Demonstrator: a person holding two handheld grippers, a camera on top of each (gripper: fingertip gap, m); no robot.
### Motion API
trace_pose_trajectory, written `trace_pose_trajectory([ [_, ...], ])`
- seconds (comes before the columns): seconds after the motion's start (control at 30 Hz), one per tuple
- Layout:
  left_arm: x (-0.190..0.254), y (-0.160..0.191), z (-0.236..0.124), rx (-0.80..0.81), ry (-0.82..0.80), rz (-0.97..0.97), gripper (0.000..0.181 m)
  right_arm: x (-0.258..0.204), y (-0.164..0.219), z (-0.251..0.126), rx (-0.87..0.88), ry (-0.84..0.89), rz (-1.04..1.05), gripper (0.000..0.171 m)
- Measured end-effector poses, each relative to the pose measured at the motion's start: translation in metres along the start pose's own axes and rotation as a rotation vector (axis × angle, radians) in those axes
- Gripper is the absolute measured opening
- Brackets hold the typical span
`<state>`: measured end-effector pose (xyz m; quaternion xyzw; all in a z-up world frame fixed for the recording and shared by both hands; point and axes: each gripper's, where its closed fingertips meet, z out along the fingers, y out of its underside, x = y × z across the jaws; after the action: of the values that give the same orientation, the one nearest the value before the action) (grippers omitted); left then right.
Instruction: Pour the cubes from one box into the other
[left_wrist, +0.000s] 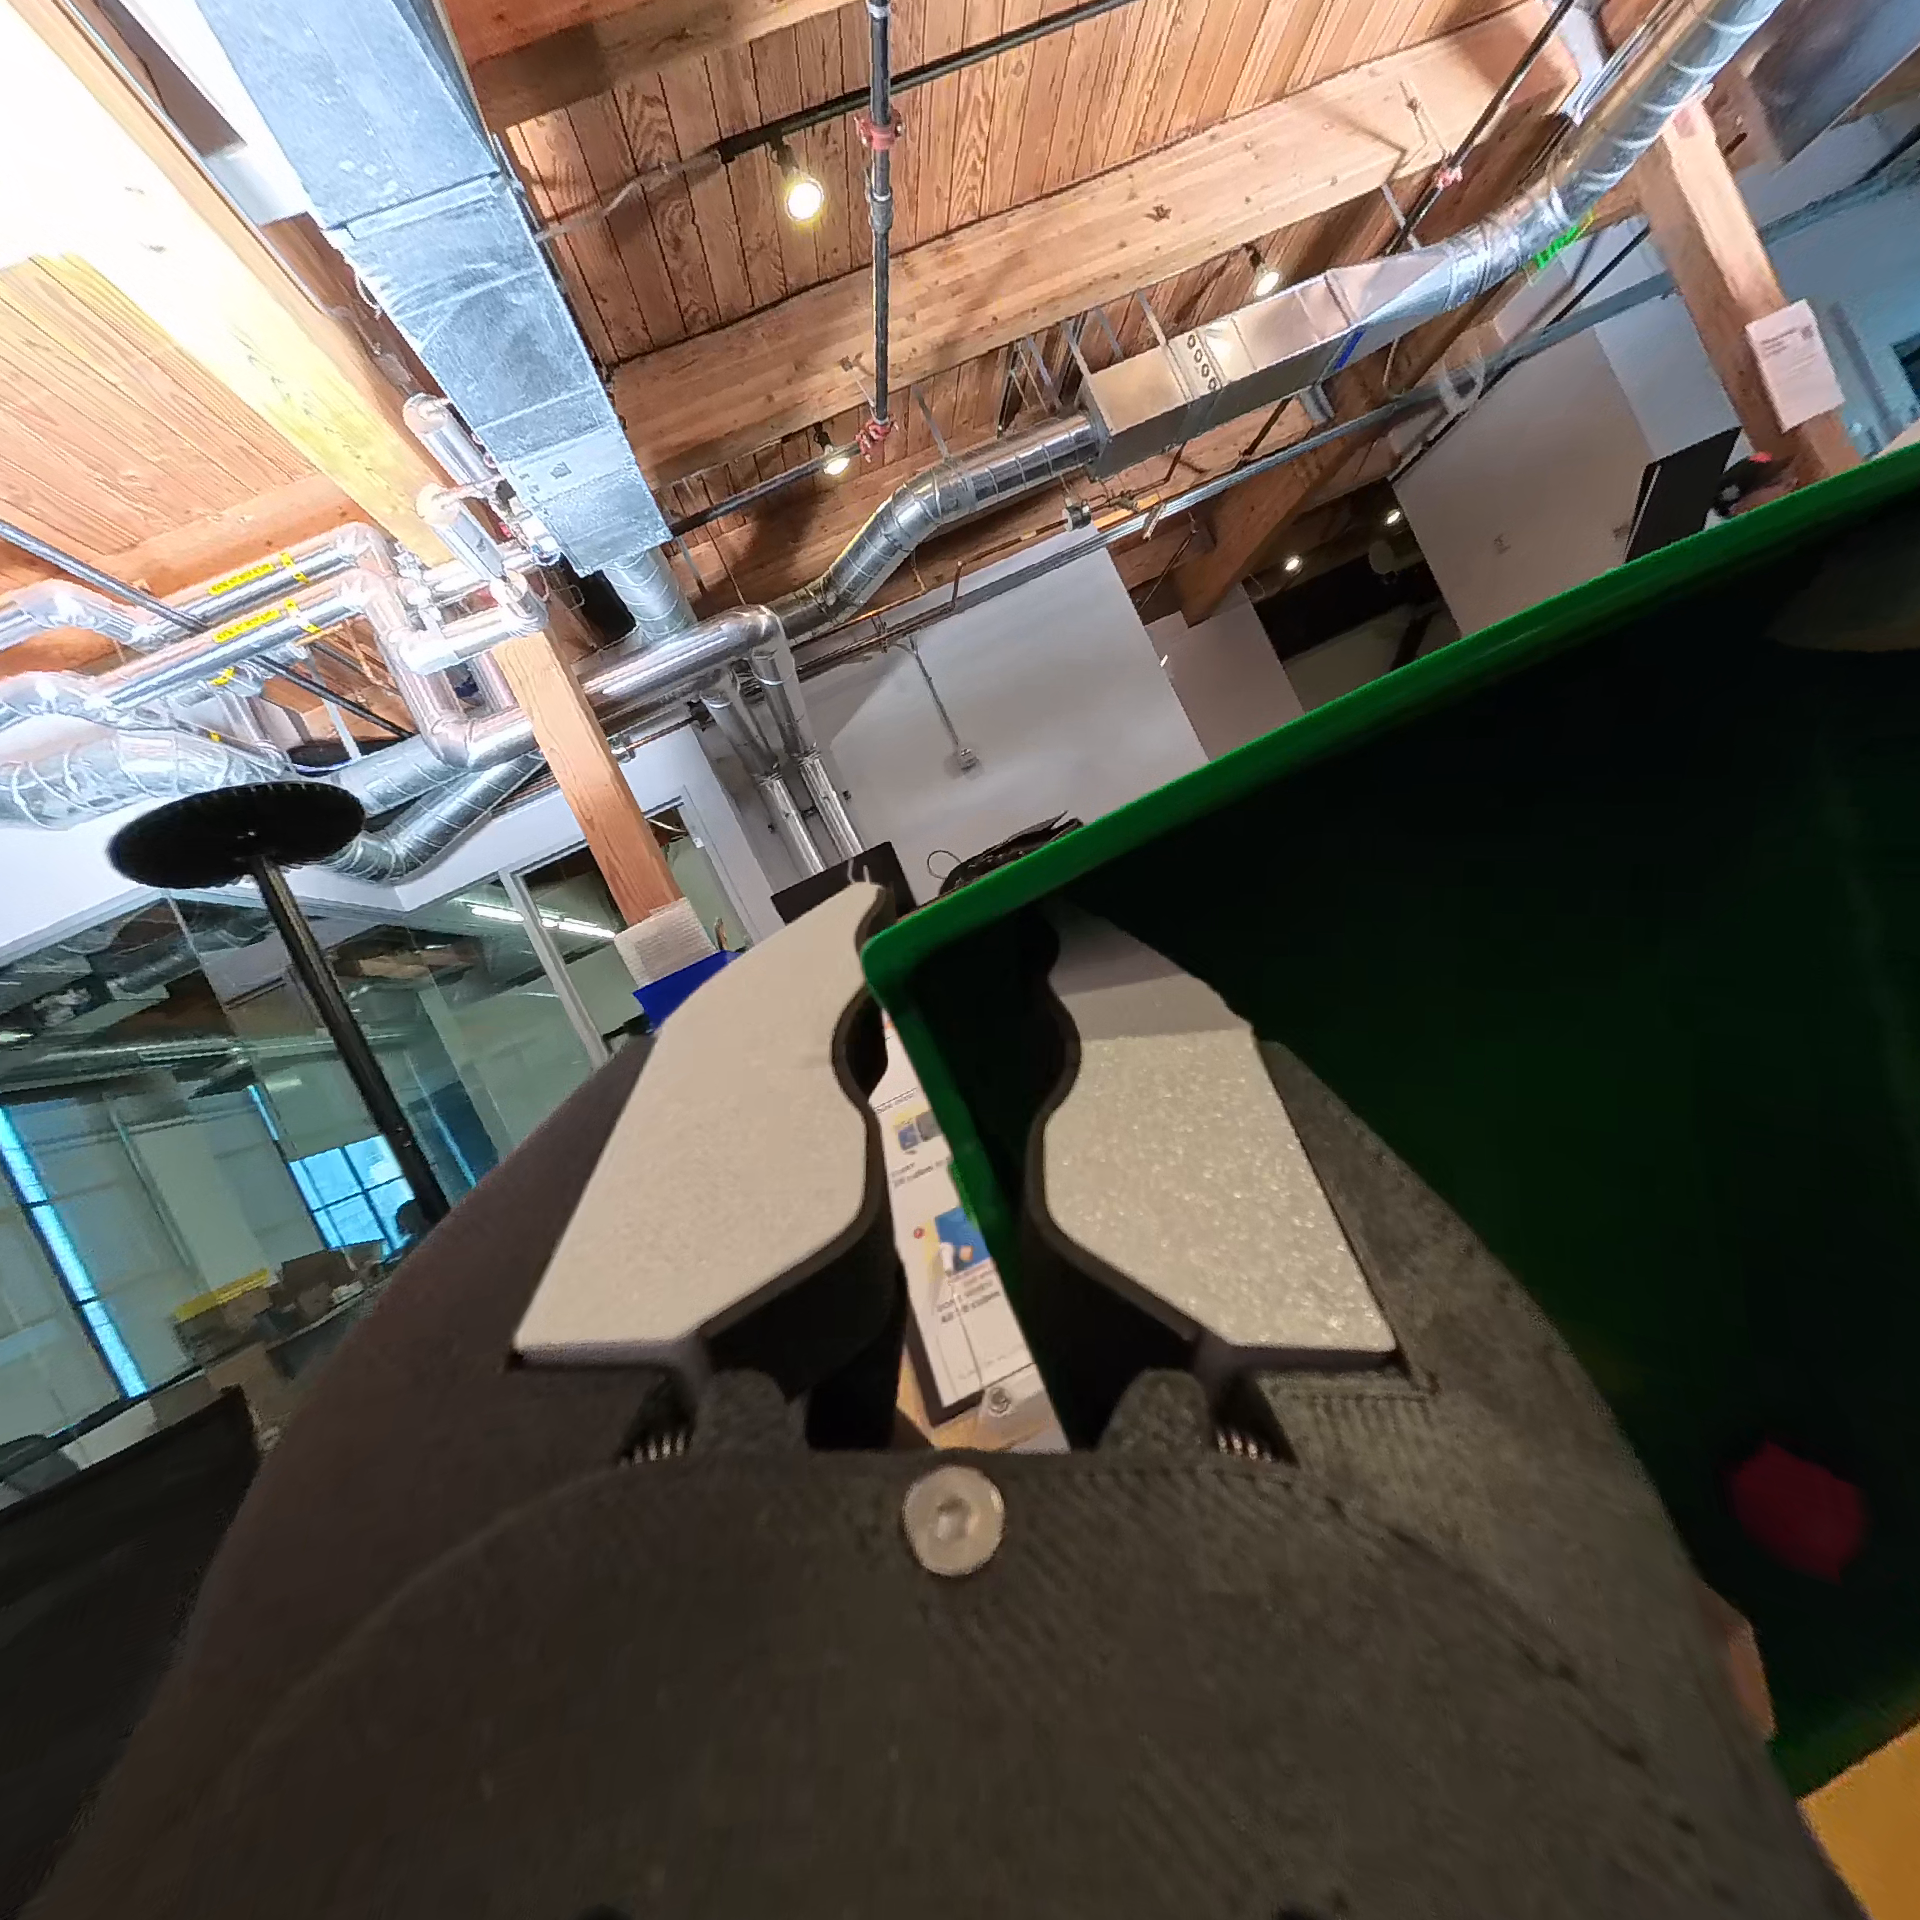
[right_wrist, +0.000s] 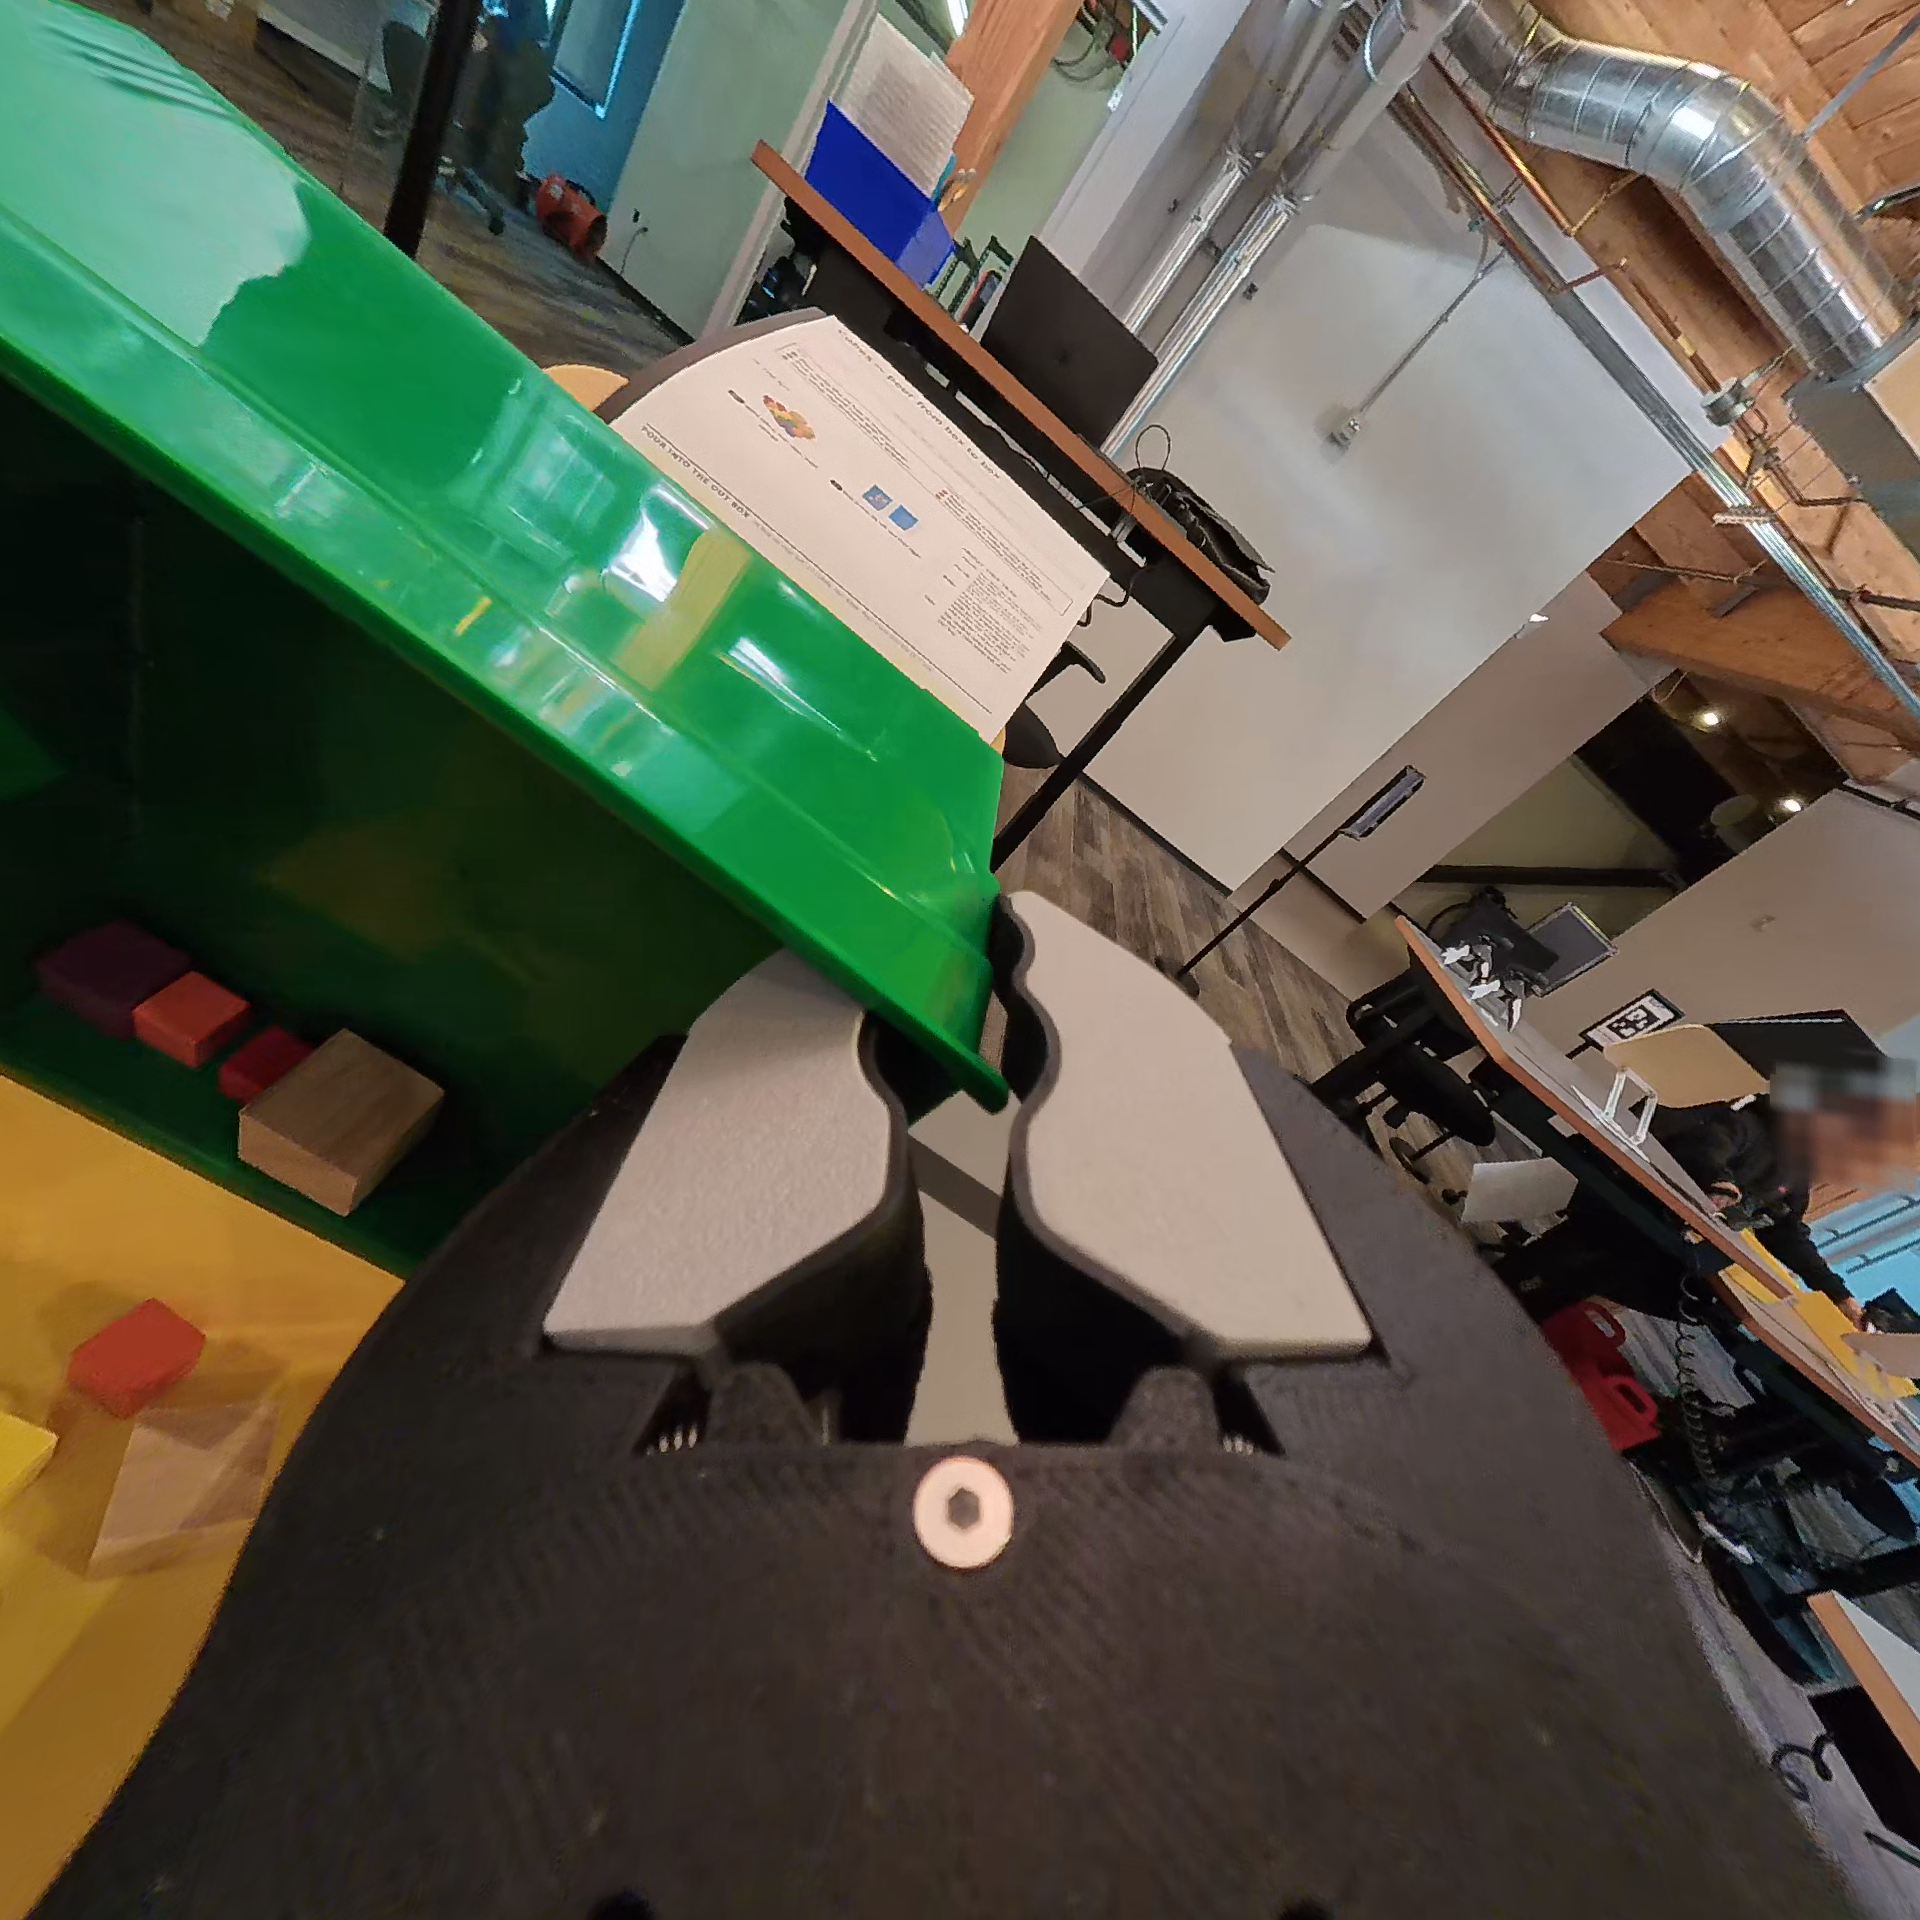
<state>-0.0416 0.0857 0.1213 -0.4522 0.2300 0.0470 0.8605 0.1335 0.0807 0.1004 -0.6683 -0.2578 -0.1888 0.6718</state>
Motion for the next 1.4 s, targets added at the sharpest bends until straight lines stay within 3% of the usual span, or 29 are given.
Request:
trace_pose_trajectory([
  [0.93,0.009,-0.015,-0.045,0.076,0.006,0.04,0.024,-0.019,0.007,-0.043,0.088,-0.016,-0.007,0.012],
  [1.4,-0.009,-0.03,-0.008,0.044,-0.021,0.047,0.021,0.008,-0.02,-0.02,0.067,0.009,-0.009,0.006],
])
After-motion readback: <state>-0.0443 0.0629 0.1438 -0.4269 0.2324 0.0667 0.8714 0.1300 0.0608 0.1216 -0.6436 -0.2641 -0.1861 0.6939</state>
